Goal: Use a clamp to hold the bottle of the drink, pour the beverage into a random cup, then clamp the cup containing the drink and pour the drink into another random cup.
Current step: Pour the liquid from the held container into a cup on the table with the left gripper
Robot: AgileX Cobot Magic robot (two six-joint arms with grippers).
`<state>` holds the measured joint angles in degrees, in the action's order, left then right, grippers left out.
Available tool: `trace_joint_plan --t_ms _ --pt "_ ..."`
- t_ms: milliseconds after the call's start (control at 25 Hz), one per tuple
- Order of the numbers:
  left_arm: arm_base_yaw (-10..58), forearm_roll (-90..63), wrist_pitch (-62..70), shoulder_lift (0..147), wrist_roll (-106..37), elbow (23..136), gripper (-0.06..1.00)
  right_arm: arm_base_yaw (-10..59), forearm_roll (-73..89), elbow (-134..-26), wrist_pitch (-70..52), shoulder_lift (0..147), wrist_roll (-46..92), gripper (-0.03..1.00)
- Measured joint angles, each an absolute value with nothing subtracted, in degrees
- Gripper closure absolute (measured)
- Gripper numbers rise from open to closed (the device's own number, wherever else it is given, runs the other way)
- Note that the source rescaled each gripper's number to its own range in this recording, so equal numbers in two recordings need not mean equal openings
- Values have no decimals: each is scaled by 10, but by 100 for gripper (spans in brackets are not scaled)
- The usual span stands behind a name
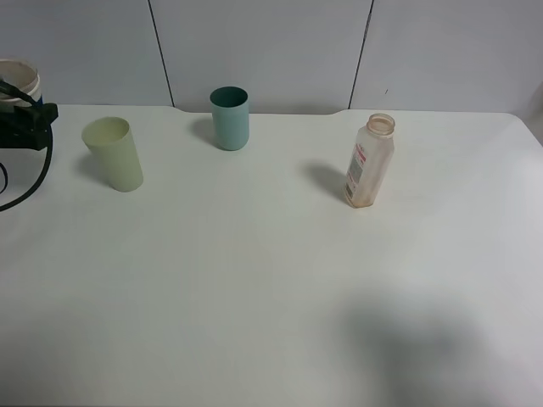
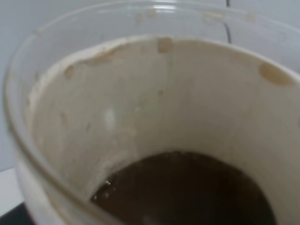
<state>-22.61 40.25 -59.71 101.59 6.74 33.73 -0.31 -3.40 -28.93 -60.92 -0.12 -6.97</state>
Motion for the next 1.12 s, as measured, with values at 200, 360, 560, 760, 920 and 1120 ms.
trace_joint_plan --t_ms 200,360,560,760,920,1120 --pt "-226 403 -592 1016 43 337 94 -3 -34 -289 -609 -1 -70 -3" --pt "-226 406 -574 1016 29 349 94 -3 -34 -289 -609 -1 -70 -3" --pt "-226 432 -523 1016 27 381 94 -3 -34 -289 -609 -1 -70 -3" --pt "-226 440 -498 1016 26 400 94 -3 -34 -289 -609 -1 -70 -3" --pt "-208 443 -457 1016 26 414 94 -3 -34 -289 -609 -1 -70 -3" --pt "-177 444 -428 1016 15 422 94 -3 -34 -289 -609 -1 -70 -3"
